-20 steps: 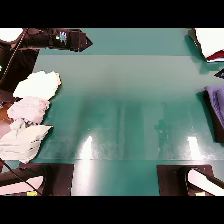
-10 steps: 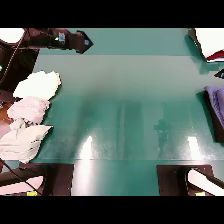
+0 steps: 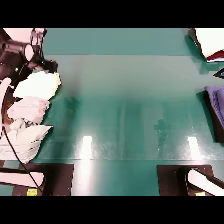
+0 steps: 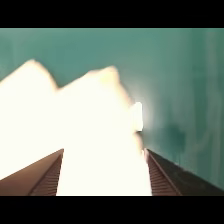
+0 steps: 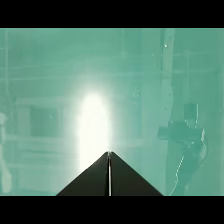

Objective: Fold the shirts.

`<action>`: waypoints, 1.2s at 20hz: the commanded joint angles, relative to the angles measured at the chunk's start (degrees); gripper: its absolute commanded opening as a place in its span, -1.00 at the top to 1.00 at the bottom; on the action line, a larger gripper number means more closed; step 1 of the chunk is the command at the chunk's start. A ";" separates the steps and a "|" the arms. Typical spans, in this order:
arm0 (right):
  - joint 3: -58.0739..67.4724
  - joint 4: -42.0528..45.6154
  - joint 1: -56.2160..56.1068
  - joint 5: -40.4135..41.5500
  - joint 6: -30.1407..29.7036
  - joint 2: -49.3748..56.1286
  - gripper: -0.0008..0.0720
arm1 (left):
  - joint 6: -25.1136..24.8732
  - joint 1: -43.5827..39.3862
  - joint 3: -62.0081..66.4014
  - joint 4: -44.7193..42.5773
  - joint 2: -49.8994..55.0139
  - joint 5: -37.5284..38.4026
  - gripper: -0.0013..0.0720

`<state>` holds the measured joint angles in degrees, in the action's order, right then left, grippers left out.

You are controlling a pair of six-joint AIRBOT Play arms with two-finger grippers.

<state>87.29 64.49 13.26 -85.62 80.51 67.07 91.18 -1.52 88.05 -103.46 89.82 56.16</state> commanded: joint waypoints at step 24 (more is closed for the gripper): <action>0.11 -10.93 0.00 11.02 0.04 0.09 0.91 | -32.63 -6.80 26.93 42.77 -15.15 2.29 0.90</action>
<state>87.35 59.44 13.23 -79.99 80.55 67.18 73.06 -3.88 107.22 -79.05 80.84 54.98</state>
